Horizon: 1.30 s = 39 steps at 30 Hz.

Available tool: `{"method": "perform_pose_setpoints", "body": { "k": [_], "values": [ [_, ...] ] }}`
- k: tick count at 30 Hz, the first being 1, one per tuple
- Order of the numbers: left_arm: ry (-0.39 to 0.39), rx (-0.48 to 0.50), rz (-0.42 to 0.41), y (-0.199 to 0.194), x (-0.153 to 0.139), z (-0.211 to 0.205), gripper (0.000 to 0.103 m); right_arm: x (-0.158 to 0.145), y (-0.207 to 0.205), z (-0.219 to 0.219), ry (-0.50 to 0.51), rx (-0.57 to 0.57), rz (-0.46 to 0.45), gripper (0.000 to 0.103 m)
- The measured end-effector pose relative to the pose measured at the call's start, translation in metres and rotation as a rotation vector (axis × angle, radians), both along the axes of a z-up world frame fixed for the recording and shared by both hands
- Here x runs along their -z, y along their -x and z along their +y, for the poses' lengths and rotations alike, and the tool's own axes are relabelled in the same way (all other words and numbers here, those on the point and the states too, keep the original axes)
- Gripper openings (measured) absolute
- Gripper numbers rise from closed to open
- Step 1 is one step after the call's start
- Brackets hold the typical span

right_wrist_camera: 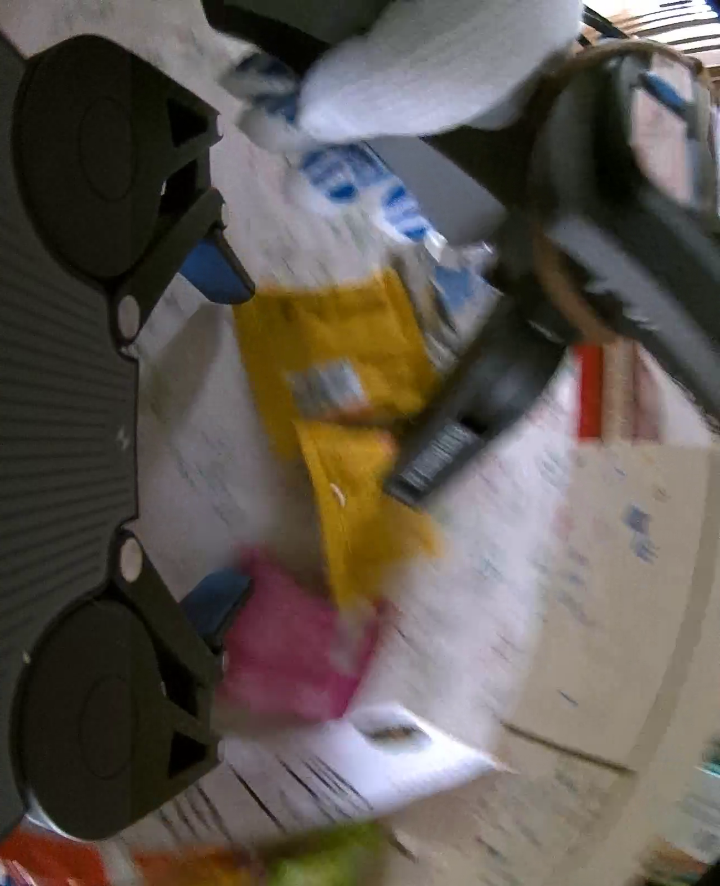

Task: Organize snacks
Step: 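Move both grippers back over the remaining packets near the silver foil packet, then move the left gripper over the yellow packet while the right gripper lowers onto the pink packet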

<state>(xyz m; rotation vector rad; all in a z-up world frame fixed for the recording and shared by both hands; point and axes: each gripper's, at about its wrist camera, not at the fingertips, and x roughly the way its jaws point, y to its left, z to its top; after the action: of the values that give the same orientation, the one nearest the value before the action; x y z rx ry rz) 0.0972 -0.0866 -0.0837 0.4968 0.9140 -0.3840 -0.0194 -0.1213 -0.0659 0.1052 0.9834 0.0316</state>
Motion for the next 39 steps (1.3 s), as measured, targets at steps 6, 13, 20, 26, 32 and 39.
{"method": "perform_pose_setpoints", "body": {
  "k": [6, 13, 20, 26, 32, 39],
  "values": [
    [-0.045, 0.057, 0.042, 0.018, -0.004, 0.014, 0.103, -0.012, 0.022, 0.017, -0.001, -0.020, -0.046, 0.102],
    [0.084, -0.111, 0.035, 0.021, -0.041, 0.056, 0.103, -0.035, 0.014, 0.005, 0.087, 0.009, -0.181, 0.102],
    [0.285, -0.273, -0.018, 0.017, -0.088, 0.092, 0.103, -0.032, -0.019, -0.018, 0.089, 0.121, -0.188, 0.102],
    [0.303, -0.270, -0.032, 0.013, -0.094, 0.083, 0.103, -0.017, -0.055, -0.035, 0.114, 0.361, -0.167, 0.102],
    [0.342, -0.255, -0.039, 0.016, -0.101, 0.082, 0.103, -0.002, -0.078, -0.044, 0.135, 0.479, -0.129, 0.102],
    [0.363, -0.281, -0.039, 0.015, -0.104, 0.088, 0.103, 0.012, -0.072, -0.052, 0.076, 0.561, -0.041, 0.102]
  ]
}}
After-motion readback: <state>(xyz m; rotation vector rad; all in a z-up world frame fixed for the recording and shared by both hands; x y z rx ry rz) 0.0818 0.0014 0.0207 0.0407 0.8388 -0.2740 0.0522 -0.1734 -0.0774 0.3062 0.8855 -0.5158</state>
